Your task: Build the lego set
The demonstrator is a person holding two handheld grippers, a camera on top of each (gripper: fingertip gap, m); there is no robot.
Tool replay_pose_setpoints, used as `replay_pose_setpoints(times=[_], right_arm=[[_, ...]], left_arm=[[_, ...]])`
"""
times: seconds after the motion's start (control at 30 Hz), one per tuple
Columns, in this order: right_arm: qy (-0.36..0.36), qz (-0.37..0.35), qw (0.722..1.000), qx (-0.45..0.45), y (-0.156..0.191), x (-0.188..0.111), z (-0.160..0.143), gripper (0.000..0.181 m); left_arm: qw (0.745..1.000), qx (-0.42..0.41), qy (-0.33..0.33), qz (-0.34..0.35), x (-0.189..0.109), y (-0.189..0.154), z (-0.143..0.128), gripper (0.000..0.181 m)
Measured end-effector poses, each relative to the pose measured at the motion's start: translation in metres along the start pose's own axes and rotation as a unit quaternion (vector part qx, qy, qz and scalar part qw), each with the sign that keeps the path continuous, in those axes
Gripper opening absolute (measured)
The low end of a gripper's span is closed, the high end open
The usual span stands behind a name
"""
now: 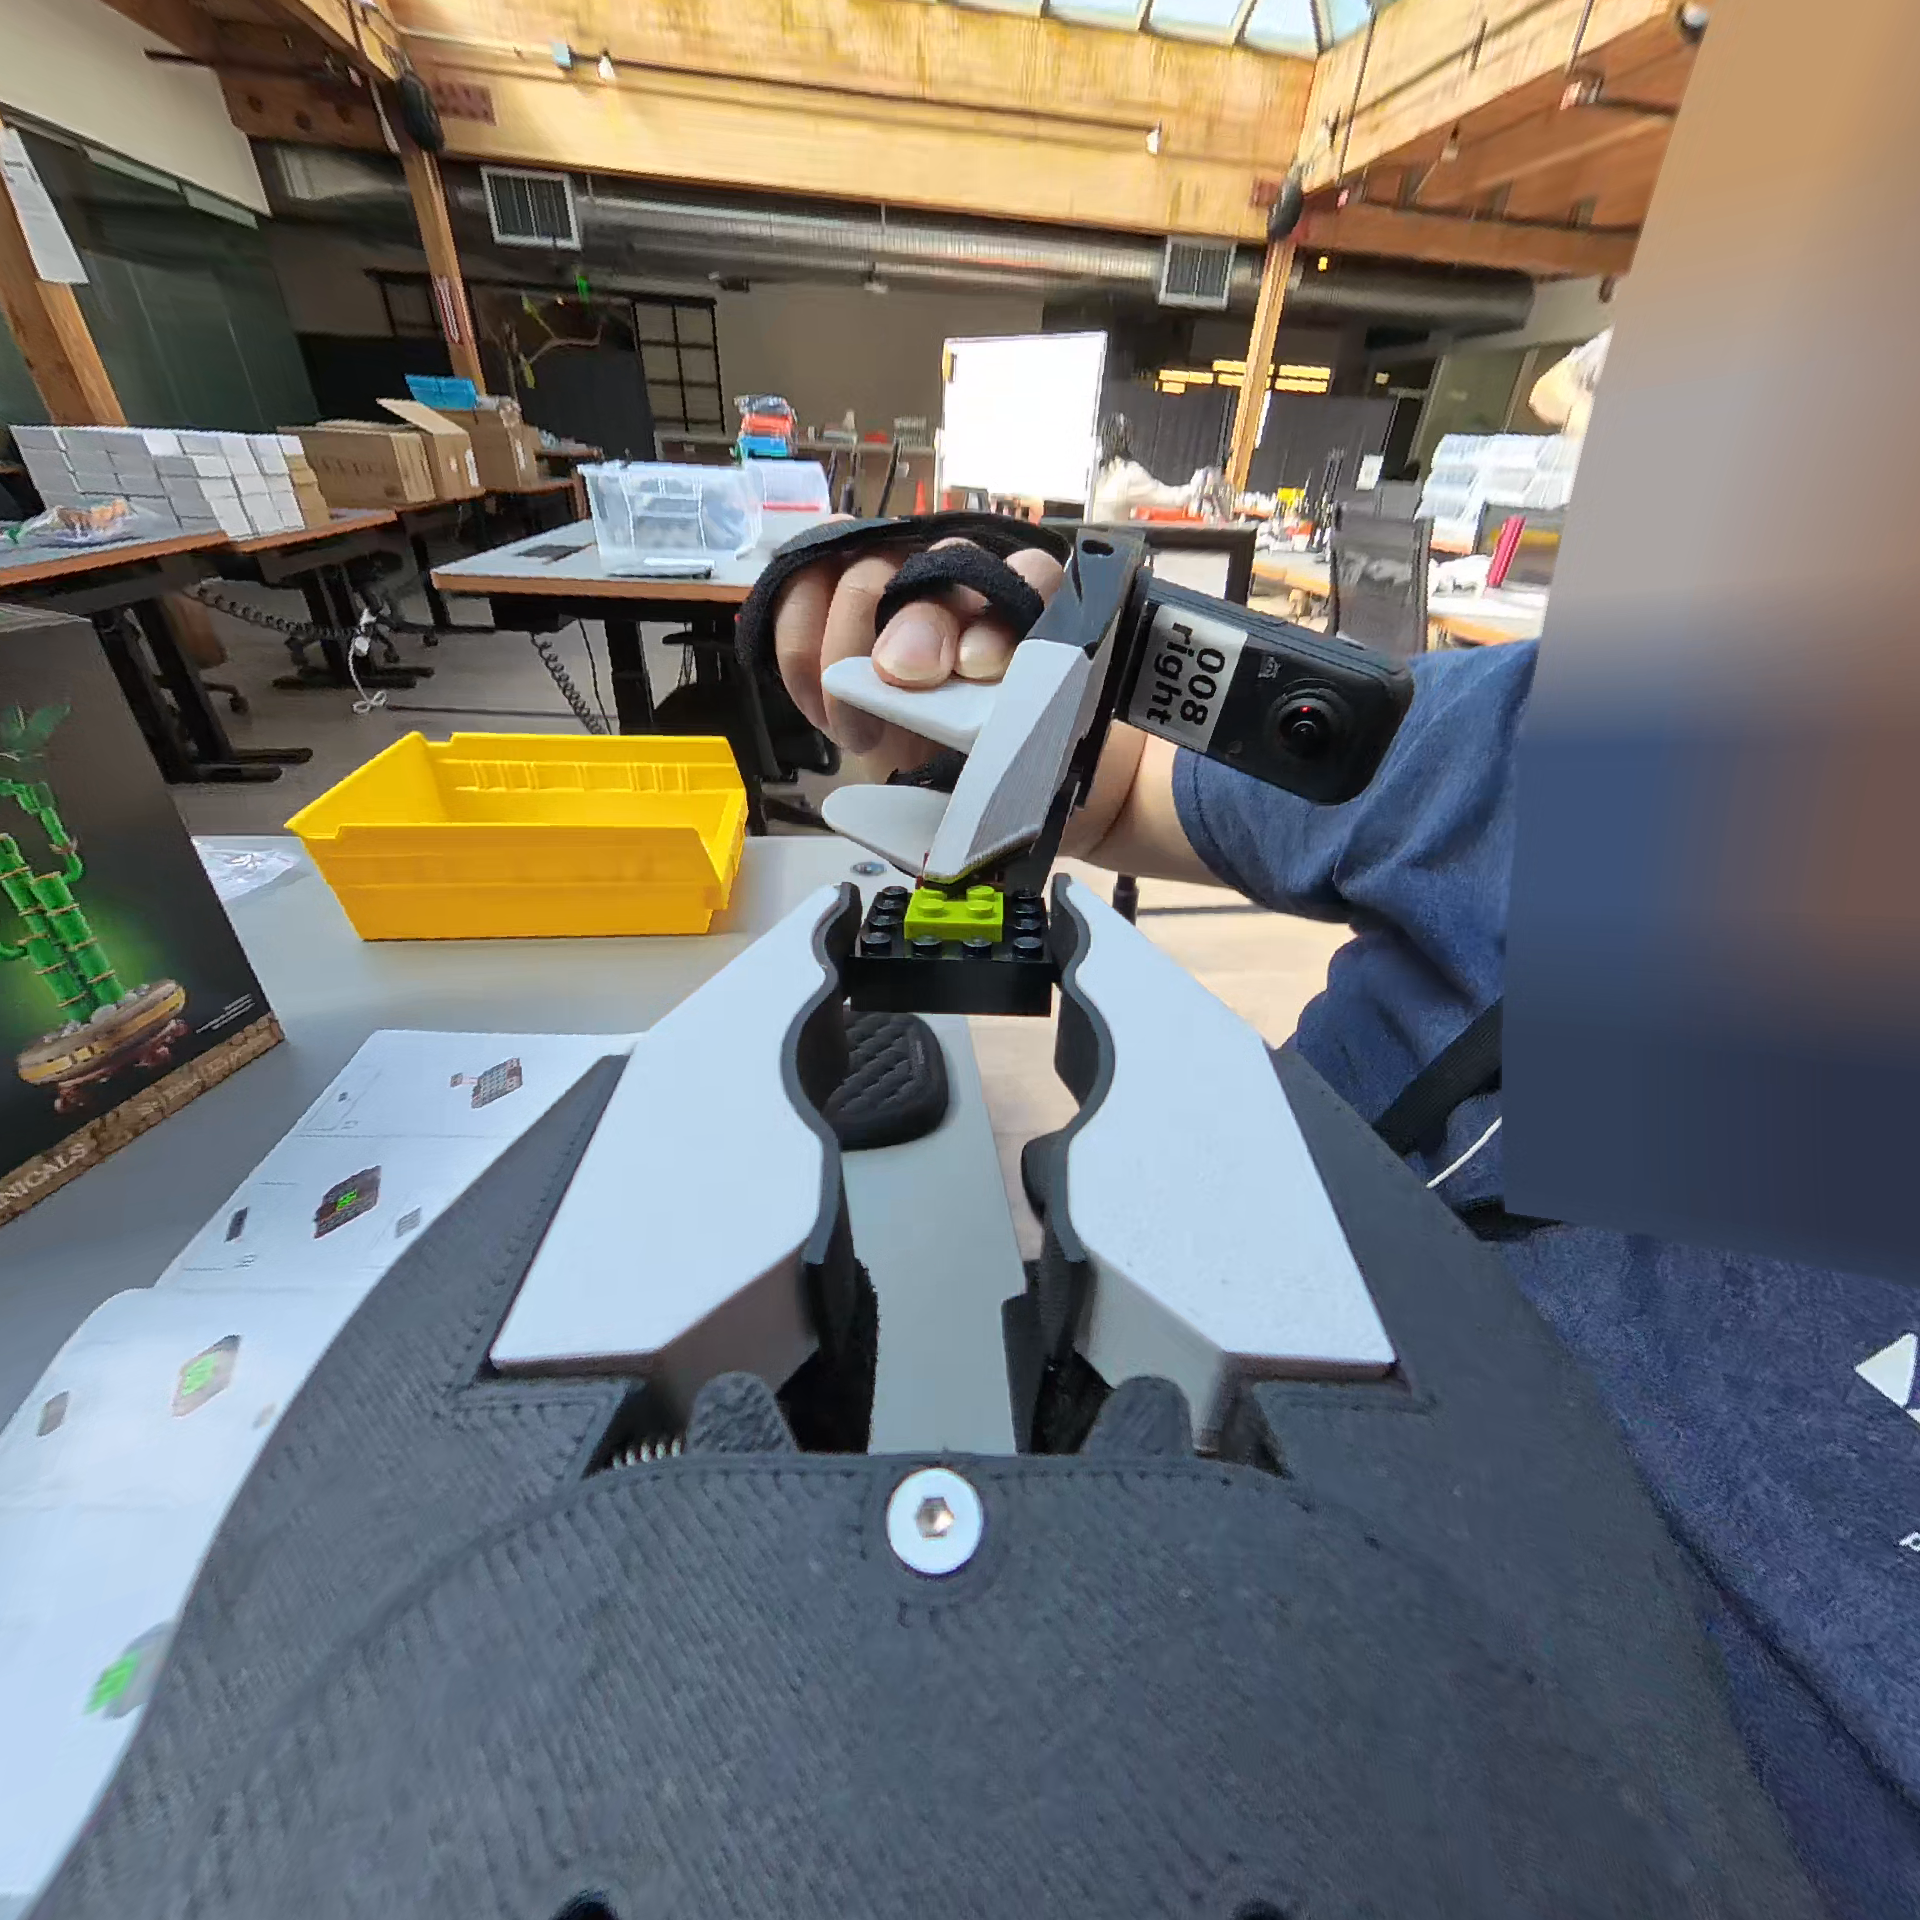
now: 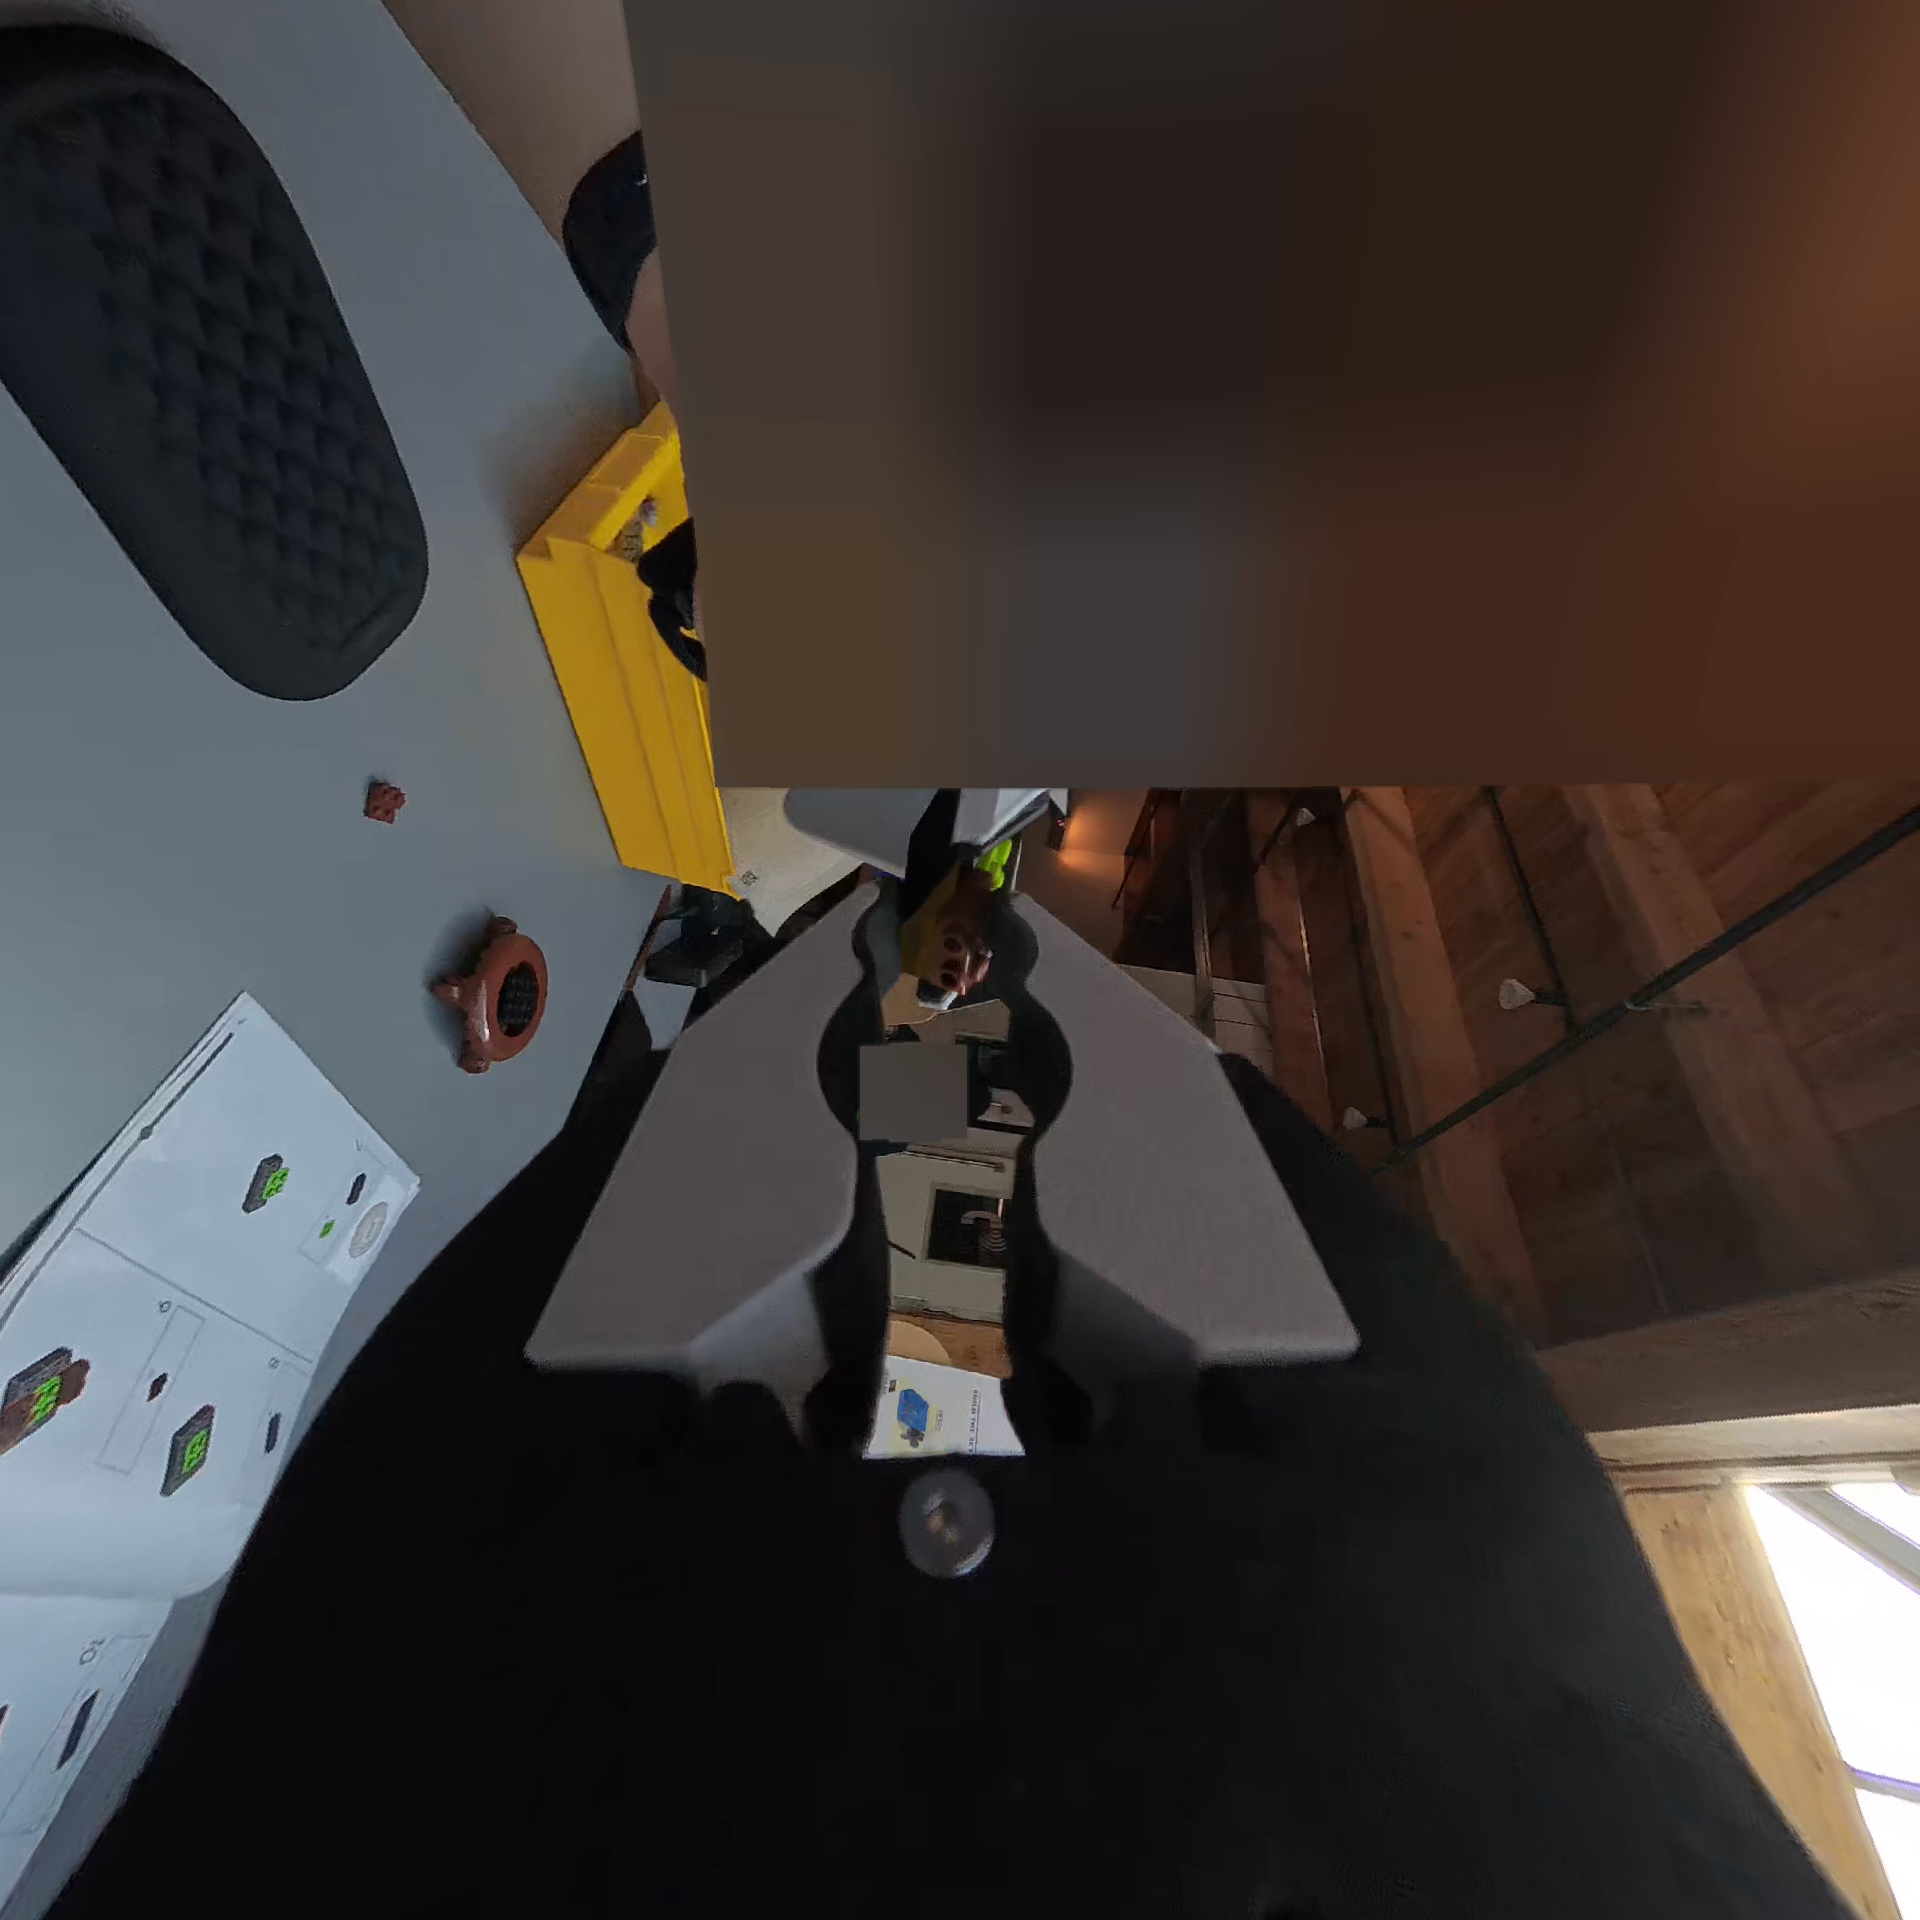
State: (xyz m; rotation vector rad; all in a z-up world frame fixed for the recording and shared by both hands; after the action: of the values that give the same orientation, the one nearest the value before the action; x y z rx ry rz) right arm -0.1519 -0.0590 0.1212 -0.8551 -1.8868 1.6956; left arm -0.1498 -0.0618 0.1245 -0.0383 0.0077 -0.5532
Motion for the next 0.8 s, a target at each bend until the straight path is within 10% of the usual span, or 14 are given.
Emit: replay_pose_setpoints(times=[0.27,0.8], right_arm=[[-0.002,-0.154,0.983,-0.102,0.002,-0.017,0.001,0.016],[-0.008,-0.198,0.949,-0.245,0.023,-0.011,0.027,0.016]], left_arm=[[0.971,0.170,0.166,0.026,0.017,-0.004,-0.004,0.034],[0.927,0.317,0.189,0.062,0.008,-0.024,-0.031,0.034]])
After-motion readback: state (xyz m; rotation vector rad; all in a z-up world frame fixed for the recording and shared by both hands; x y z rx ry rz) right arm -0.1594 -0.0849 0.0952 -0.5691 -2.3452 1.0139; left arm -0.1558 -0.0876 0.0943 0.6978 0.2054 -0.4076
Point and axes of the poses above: each gripper's, where its closed fingertips meet, x out along the fingers, z out of its top, y = z × x across the jaws, the point moved 1 cm from there along -x, back along the fingers
